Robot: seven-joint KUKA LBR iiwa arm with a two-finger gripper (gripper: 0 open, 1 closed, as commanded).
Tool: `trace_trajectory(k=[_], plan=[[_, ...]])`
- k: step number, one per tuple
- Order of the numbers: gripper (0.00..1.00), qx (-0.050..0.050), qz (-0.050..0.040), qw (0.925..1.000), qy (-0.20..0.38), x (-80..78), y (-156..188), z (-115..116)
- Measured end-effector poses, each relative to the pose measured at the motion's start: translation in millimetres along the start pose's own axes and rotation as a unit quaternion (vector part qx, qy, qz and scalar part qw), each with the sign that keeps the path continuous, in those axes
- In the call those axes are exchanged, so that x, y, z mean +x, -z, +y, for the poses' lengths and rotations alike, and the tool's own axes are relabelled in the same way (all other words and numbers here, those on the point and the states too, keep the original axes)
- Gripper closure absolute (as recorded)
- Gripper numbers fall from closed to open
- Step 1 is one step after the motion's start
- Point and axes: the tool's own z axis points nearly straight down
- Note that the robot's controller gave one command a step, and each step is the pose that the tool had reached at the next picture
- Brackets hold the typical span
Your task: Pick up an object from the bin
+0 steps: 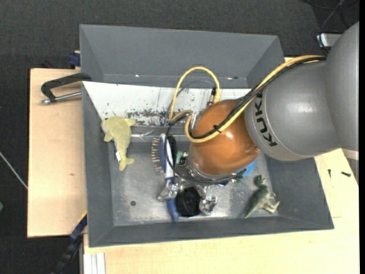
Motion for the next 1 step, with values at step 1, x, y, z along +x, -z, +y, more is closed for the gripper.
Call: trace_trajectory(k=[1], plan=[[1.00,0.002,-0.0035,1.0000,0.000,-2.6,2.0,-0.7]])
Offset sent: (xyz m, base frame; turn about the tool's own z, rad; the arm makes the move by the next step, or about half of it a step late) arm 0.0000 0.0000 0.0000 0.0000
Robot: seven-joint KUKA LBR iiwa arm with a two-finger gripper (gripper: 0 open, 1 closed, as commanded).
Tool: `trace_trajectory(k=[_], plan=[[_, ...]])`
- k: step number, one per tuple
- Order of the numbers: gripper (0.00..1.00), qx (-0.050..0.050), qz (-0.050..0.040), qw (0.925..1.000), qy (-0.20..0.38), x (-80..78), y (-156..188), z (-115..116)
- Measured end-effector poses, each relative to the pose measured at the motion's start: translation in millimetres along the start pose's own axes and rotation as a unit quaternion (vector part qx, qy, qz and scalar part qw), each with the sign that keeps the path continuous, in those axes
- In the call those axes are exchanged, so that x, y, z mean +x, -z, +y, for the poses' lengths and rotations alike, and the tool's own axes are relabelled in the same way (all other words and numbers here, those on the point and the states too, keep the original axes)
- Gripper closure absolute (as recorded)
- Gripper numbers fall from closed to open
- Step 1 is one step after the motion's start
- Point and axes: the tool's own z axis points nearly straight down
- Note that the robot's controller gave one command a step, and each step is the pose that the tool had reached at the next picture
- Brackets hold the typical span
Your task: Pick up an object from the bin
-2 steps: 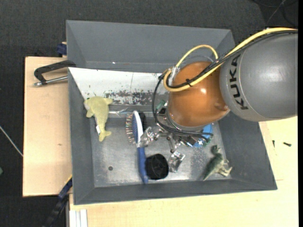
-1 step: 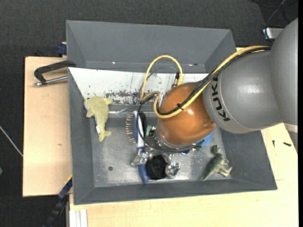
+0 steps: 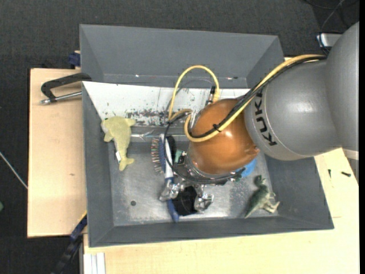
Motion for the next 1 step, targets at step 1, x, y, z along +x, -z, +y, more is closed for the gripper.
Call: trace_trajectory(k=[1], plan=[[1.00,0.003,0.0006,1.0000,0.004,1.9,130.6,-11.8]])
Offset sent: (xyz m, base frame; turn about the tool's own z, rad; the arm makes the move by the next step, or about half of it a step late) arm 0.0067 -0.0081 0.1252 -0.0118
